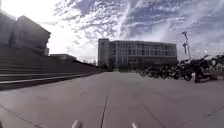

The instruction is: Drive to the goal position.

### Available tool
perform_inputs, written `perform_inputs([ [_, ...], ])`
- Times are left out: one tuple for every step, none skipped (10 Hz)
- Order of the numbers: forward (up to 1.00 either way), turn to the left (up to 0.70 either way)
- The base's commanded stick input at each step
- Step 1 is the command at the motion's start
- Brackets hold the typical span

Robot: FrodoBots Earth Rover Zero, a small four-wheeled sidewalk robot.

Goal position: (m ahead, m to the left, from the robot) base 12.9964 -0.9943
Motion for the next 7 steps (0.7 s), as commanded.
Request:
perform_inputs([
  [0.7,0.0],
  [0.7,0.0],
  [0.7,0.0],
  [0.7,0.0],
  [0.7,0.0],
  [0.7,0.0],
  [0.7,0.0],
])
